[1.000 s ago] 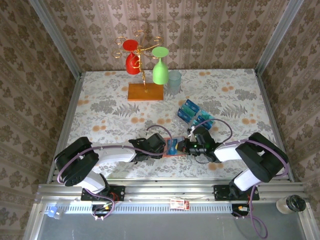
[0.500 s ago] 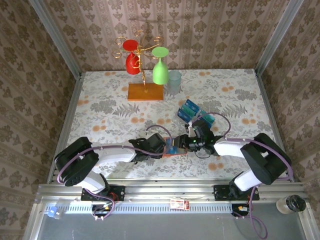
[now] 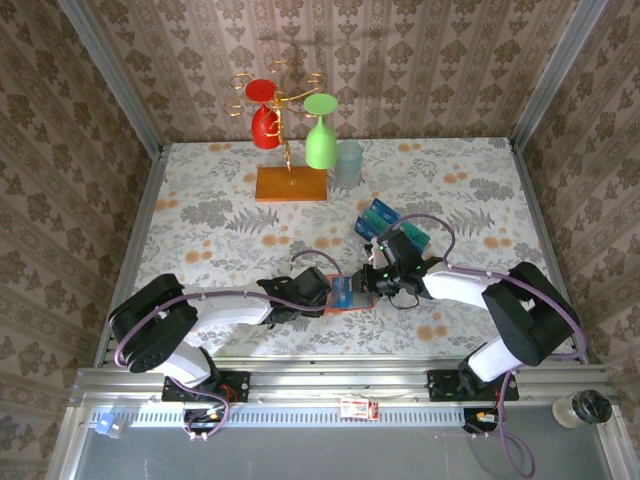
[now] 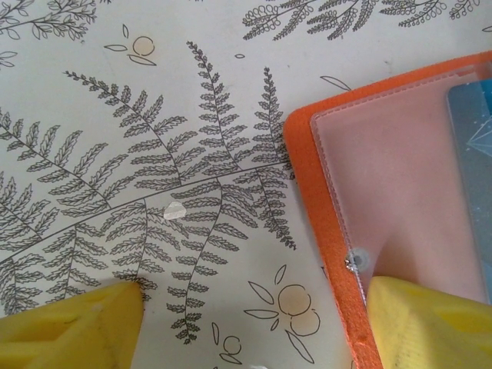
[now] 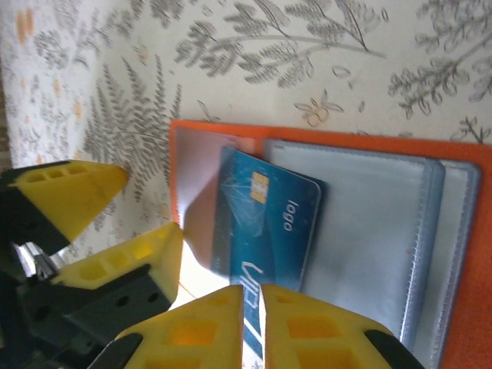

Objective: Put the credit cards into the card holder

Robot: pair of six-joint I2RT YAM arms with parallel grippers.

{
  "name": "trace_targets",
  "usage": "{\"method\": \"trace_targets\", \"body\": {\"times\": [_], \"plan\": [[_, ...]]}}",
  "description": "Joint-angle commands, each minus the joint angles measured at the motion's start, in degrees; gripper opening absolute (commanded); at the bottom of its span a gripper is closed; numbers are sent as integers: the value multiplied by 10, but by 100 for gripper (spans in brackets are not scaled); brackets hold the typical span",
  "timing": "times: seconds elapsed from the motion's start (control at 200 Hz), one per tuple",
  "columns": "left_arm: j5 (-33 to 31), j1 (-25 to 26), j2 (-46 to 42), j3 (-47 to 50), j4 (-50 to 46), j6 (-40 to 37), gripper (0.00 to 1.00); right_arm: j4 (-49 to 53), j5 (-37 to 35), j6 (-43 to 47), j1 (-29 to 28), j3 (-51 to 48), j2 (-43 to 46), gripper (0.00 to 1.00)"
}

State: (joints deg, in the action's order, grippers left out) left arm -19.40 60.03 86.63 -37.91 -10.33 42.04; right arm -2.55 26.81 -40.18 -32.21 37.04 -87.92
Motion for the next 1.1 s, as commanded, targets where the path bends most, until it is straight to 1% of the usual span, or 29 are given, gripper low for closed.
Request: {"method": "trace_targets", "body": {"times": [0.0, 0.34, 0.59, 0.755, 0.925, 1.095], "plan": [[-13, 5, -9, 12, -13, 9, 78, 15, -13, 14, -11, 26, -22, 13], [-14, 5, -8, 14, -11, 10, 78, 24, -18, 12, -38, 69, -91, 11], [-19, 0, -17, 14, -15, 8, 78, 17, -14, -5, -58, 100, -120, 11], [-19, -16, -40, 25, -16, 8, 78, 20, -15, -11, -57, 108, -96, 11], [-10, -34, -54, 38, -12, 6, 78, 52, -45, 0, -52, 108, -55, 11], [-2, -41, -48, 41, -5, 2, 79, 85, -67, 13, -53, 111, -54, 11]]}}
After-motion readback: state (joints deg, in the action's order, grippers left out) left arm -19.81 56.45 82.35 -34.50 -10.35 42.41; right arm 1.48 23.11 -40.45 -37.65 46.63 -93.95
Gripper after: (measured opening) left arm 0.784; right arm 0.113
